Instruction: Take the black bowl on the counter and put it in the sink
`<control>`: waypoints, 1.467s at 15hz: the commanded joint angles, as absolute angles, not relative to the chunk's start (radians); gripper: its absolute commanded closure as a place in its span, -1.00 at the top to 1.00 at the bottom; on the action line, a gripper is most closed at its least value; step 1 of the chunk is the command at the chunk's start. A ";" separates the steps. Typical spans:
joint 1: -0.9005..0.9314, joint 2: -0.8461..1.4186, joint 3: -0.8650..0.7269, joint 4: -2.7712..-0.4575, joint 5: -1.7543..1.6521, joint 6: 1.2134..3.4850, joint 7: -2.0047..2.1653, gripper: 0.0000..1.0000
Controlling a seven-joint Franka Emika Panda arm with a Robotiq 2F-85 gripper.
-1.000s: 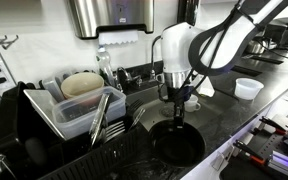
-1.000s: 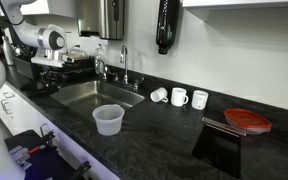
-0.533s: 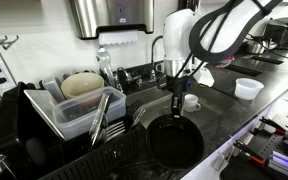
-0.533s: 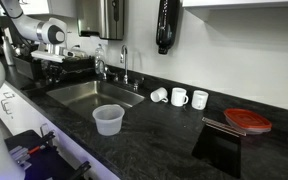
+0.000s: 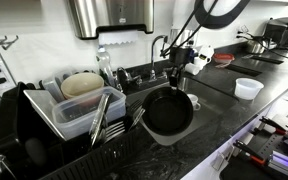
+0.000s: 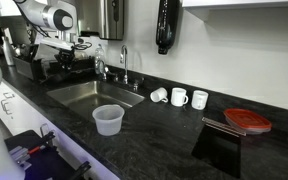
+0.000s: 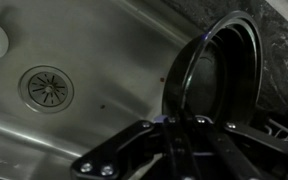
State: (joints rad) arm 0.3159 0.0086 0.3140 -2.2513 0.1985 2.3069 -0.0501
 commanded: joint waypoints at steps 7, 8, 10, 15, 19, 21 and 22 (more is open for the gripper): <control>0.264 0.054 0.250 -2.238 0.205 2.288 0.034 -0.96; 0.264 0.066 0.248 -2.235 0.202 2.285 0.042 -0.96; 0.267 0.090 0.250 -2.227 0.197 2.281 0.046 -0.96; 0.268 0.110 0.256 -2.242 0.202 2.305 0.029 -0.84; 0.269 0.120 0.256 -2.233 0.202 2.305 0.030 -0.84; 0.269 0.120 0.256 -2.232 0.202 2.305 0.030 -0.84; 0.269 0.120 0.256 -2.232 0.202 2.305 0.030 -0.84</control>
